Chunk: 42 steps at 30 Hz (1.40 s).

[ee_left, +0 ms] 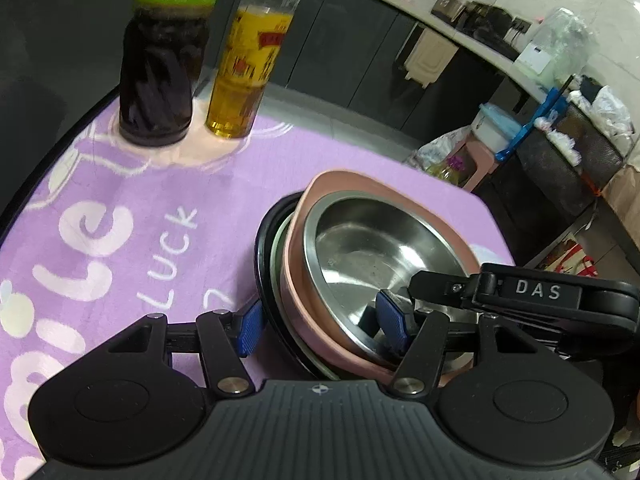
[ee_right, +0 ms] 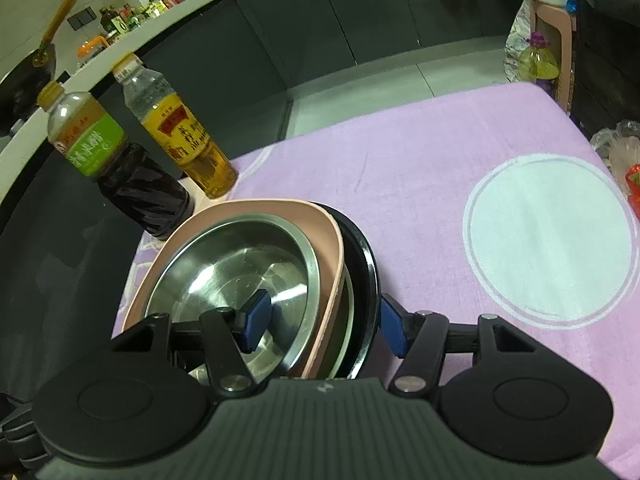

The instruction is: Organize plates and bowls

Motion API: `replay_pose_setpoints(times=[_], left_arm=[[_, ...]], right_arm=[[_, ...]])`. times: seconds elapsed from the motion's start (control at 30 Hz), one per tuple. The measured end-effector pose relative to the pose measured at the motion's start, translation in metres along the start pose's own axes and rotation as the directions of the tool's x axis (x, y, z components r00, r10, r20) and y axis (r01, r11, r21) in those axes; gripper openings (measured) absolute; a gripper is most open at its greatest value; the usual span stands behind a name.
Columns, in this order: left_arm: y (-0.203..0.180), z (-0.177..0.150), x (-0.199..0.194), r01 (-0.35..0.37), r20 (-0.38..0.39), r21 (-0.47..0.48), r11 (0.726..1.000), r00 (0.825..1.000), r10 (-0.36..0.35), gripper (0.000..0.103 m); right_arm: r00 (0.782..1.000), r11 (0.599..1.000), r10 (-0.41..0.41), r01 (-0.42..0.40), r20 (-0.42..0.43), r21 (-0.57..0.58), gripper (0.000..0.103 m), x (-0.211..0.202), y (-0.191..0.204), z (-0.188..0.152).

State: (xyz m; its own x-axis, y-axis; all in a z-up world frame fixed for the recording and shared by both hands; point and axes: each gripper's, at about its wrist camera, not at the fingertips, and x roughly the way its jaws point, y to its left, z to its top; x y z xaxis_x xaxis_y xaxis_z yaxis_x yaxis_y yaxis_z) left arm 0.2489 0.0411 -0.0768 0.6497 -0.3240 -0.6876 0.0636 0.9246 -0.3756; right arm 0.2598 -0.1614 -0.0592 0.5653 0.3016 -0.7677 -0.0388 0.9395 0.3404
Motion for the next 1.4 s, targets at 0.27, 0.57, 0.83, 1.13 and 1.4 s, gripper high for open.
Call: replay_pose_setpoints(times=[0.27, 0.57, 0.83, 1.13, 1.4], left_arm=[[0.008, 0.001, 0.004, 0.016, 0.004, -0.041, 0.999, 1.0, -0.016, 0.059], [0.009, 0.004, -0.005, -0.013, 0.036, -0.034, 0.999, 0.999, 0.014, 0.058], [0.002, 0.006, -0.034, -0.077, 0.129, -0.009, 0.997, 0.989, 0.078, 0.058], [-0.028, -0.01, -0.068, -0.144, 0.202, 0.091, 0.985, 0.972, 0.124, 0.058], [-0.049, -0.03, -0.098, -0.18, 0.26, 0.153, 0.972, 0.956, 0.137, 0.058]], right_arm=[[1.0, 1.0, 0.017, -0.017, 0.004, 0.008, 0.06, 0.001, -0.004, -0.002], [1.0, 0.999, 0.022, -0.022, 0.007, 0.023, 0.06, 0.001, -0.006, -0.002], [0.995, 0.999, -0.026, 0.029, 0.095, -0.028, 0.06, -0.021, 0.002, -0.004], [0.977, 0.988, -0.068, 0.095, 0.2, -0.124, 0.06, -0.058, 0.017, -0.02], [0.963, 0.983, -0.083, 0.121, 0.257, -0.139, 0.06, -0.087, 0.024, -0.038]])
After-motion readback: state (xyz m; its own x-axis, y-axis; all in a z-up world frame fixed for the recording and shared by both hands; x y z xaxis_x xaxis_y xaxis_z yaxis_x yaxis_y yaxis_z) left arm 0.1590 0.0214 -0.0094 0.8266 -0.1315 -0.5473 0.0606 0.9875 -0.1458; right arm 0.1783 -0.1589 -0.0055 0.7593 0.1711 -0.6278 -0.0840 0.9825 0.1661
